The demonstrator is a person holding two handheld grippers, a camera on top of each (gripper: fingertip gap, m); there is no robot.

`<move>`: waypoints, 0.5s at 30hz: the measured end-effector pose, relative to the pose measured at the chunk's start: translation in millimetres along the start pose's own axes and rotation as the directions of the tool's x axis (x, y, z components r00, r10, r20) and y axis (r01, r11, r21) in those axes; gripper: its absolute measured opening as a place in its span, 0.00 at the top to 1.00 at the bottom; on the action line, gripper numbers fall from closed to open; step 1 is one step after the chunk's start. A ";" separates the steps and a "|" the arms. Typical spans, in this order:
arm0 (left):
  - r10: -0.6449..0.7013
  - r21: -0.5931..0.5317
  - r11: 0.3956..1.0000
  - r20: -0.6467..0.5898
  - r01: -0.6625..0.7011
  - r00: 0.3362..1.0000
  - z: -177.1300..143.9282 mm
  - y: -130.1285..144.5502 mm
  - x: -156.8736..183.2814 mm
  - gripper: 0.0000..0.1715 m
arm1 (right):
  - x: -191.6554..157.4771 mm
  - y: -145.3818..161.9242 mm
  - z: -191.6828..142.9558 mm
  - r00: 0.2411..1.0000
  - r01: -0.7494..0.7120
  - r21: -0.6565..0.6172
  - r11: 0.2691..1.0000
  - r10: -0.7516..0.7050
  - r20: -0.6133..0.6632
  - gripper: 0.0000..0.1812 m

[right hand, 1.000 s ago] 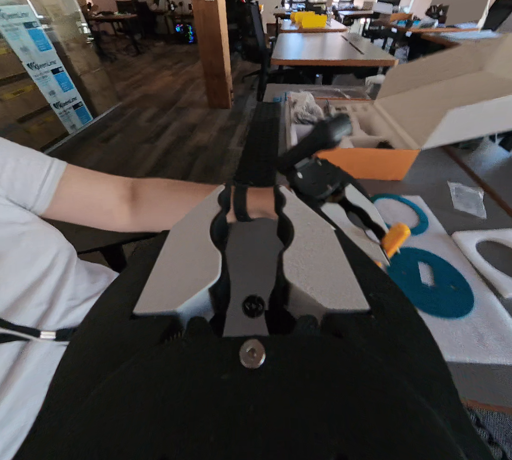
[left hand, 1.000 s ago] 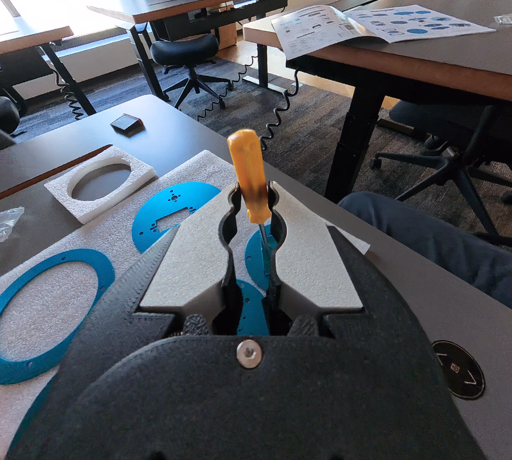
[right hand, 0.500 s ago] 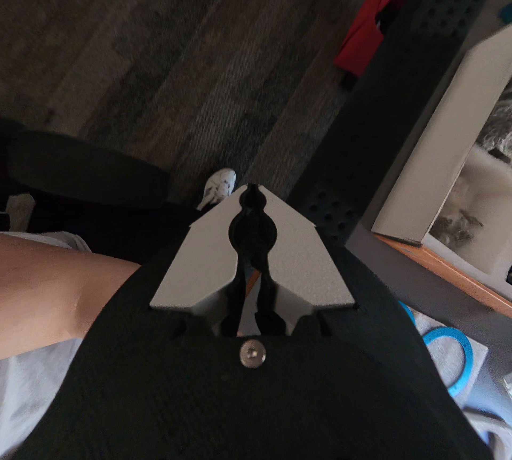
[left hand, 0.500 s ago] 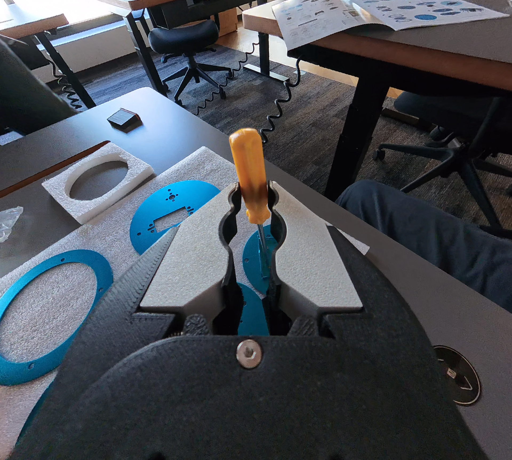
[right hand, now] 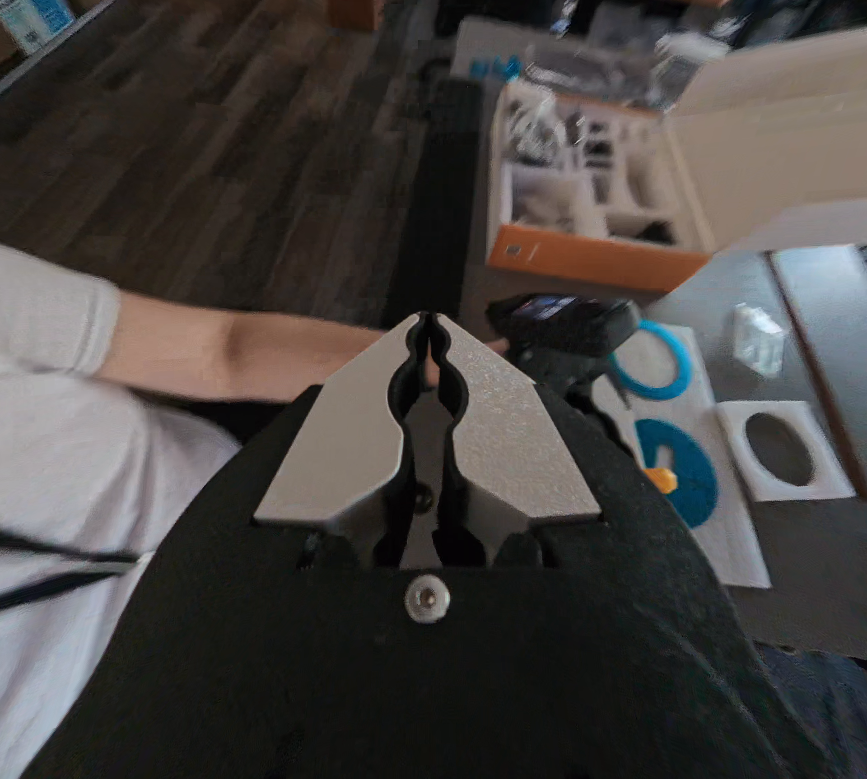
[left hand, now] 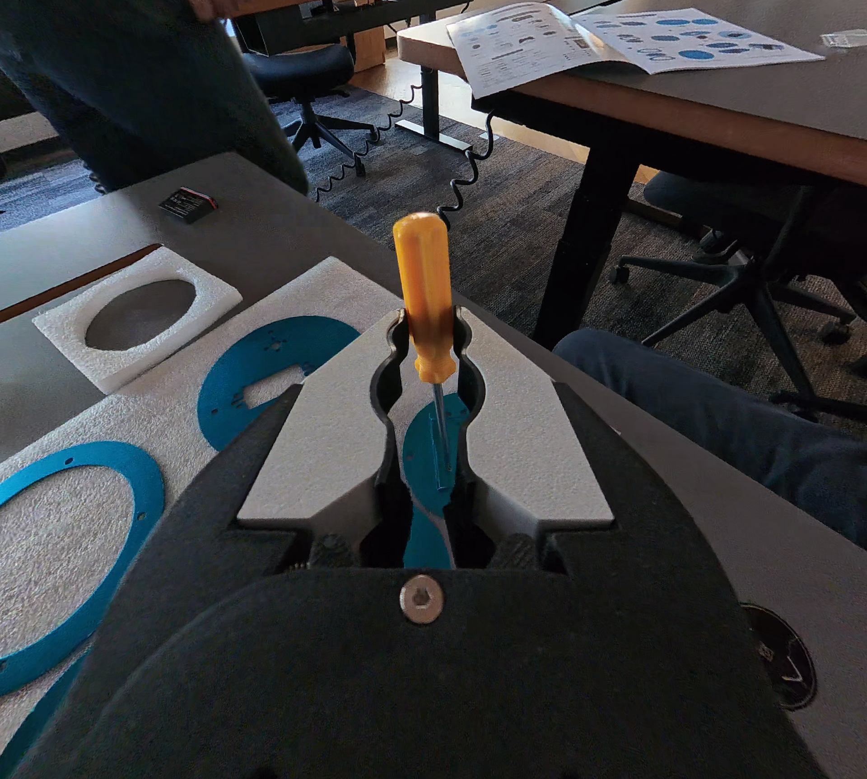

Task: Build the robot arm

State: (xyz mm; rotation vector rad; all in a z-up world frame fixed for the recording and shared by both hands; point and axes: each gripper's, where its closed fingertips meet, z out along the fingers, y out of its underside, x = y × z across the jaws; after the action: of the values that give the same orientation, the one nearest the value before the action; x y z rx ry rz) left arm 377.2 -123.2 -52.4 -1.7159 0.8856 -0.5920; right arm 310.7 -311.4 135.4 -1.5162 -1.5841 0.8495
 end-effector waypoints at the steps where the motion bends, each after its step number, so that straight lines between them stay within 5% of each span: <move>1: 0.008 -0.003 1.000 -0.002 -0.008 1.000 1.7 -0.3 1.0 0.90 | -8.7 2.7 -0.2 0.998 0.006 -0.037 0.999 -0.004 0.058 1.00; 6: -0.004 0.008 1.000 0.010 0.004 1.000 3.0 -0.4 0.0 0.90 | -96.8 -39.2 108.3 0.932 0.286 -0.029 0.958 -0.271 0.241 1.00; 8: -0.007 0.014 1.000 0.013 0.007 1.000 1.8 -0.5 -0.1 0.90 | -138.0 -21.7 169.2 0.893 0.333 -0.154 0.930 -0.258 0.369 1.00; 11: -0.012 0.016 1.000 0.021 0.012 1.000 0.0 -0.3 -1.0 0.90 | -153.0 8.1 236.8 0.878 0.439 -0.296 0.848 -0.334 0.343 1.00; 14: -0.018 0.028 0.999 0.020 0.018 1.000 0.1 -0.5 -0.3 0.90 | -156.4 -30.8 254.3 0.873 0.475 -0.106 0.873 -0.453 0.179 1.00; 15: -0.017 0.031 0.999 0.019 0.016 1.000 0.6 -0.6 0.4 0.90 | -149.4 -29.1 259.6 0.867 0.492 -0.135 0.860 -0.470 0.164 1.00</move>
State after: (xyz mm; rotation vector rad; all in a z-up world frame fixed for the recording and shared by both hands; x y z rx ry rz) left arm 378.1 -123.1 -52.0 -1.7003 0.8453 -0.5960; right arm 68.7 -451.0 23.6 -1.1061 -2.0590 0.5367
